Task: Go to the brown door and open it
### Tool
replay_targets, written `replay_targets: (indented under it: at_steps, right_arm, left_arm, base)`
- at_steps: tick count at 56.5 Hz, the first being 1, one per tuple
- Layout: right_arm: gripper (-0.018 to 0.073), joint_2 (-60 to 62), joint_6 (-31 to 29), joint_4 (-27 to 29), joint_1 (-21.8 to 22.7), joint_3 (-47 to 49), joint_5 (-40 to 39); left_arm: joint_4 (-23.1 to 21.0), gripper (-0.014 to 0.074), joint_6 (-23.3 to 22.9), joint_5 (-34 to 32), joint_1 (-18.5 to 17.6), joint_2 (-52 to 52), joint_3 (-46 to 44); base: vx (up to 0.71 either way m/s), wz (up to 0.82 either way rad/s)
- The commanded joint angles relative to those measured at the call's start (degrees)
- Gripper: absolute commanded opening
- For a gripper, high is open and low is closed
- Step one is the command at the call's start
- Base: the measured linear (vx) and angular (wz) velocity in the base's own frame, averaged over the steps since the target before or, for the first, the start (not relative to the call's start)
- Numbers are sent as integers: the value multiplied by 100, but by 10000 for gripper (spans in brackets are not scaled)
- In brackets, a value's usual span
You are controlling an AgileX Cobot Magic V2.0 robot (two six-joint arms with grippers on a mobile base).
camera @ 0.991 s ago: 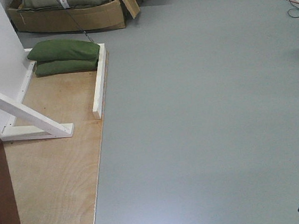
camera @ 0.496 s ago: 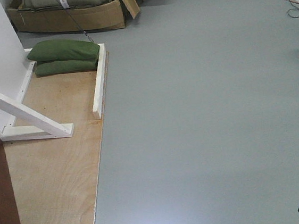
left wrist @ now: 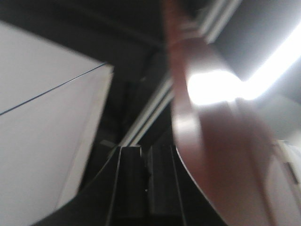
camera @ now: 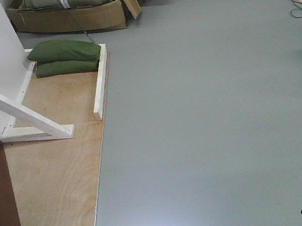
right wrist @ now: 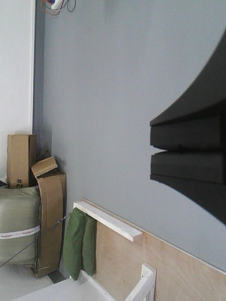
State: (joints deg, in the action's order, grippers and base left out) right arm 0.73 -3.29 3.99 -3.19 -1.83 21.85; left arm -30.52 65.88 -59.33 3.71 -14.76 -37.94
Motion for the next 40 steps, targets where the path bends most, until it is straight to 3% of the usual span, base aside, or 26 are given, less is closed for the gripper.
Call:
replay_targets:
  at_steps: [1, 7, 14, 40]
  right_arm:
    - [0, 32, -49, -20, 9, -19, -473]
    - [0, 32, -49, -20, 9, -19, -474]
    - [0, 32, -49, -20, 9, -19, -474]
    - [0, 32, -49, -20, 9, -19, -474]
  left_arm:
    - [-1375, -3, 39, -928, 7, -130, -129]
    - [-2899, -3, 76, -1803, 7, -198, -157]
    - [-3906, -3, 704, -1907, 37, -336, -151]
    - [-4809, -3, 819, -1907, 56, -1149, -151]
  base:
    - [0, 0]
    - [0, 0]
    - [0, 0]
    - [0, 0]
